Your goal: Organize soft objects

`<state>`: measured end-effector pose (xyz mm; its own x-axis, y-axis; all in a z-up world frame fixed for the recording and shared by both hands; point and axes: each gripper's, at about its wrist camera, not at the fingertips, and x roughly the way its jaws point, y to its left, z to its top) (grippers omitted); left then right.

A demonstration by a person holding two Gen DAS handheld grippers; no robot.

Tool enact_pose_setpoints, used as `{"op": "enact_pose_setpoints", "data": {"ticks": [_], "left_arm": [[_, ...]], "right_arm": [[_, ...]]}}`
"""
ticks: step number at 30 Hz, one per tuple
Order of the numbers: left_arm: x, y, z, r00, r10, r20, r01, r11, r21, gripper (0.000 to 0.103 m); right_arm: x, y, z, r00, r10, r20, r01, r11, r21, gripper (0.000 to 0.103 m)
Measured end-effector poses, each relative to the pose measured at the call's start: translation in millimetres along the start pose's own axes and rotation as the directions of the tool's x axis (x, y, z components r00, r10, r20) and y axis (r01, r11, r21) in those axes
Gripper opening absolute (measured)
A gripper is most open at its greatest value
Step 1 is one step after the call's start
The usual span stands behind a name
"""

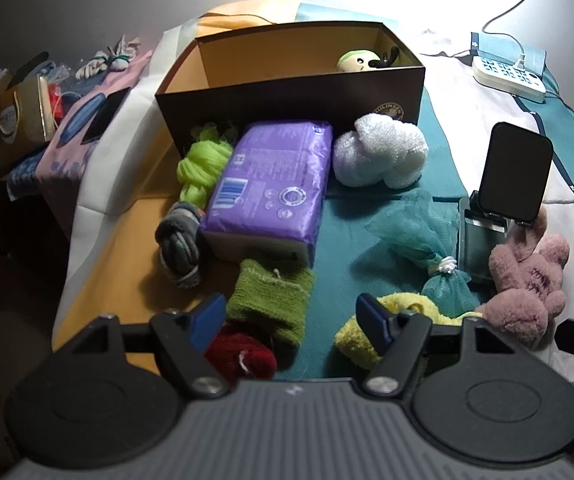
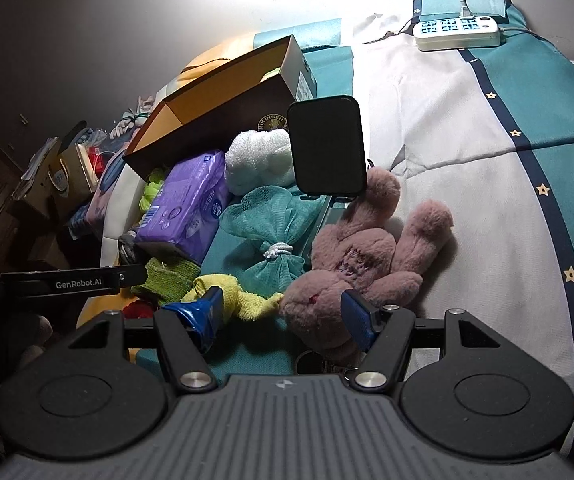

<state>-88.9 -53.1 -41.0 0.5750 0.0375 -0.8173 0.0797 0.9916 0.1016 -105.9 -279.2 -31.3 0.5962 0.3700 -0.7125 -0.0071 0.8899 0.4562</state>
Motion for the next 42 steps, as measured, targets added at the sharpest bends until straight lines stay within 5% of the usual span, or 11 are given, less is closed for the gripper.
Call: {"op": "enact_pose_setpoints", "data": {"ticks": [8,13,18,26,34,42], "left_arm": [[4,-1,-16,0.998,-0.063,0.007,0.063,0.997,0.043,0.071],[10,-8,-33,0.984,-0.175,-0.017,0.176,0.98,0.09,0.071],[14,-25,-39,0.969,-0.248,0.004,0.243,0.954,0.176,0.073],[53,-37,-39,0.973,-0.227,-0.046,0.231,0.946,0.228,0.073],[72,-40,-38,0.966,-0.248,-0.072,0.258,0.941,0.219,0.073],[79,-36,-36,0.963,-0.26,-0.076,0.27,0.938,0.217,0.055]], "right_arm": [[3,1,-5,1.0,-0.011,-0.009,0.011,0.999,-0.031,0.05],[10,3,-9,0.999,-0.038,-0.011,0.037,0.996,-0.075,0.05],[16,-10,-4,0.998,-0.054,-0.025,0.054,0.998,0.02,0.05],[16,-31,1,0.996,-0.078,-0.035,0.082,0.987,0.142,0.05],[24,-65,0,0.995,-0.081,-0.064,0.098,0.935,0.342,0.05],[35,-88,-2,0.998,-0.044,-0.045,0.059,0.899,0.435,0.05]]}}
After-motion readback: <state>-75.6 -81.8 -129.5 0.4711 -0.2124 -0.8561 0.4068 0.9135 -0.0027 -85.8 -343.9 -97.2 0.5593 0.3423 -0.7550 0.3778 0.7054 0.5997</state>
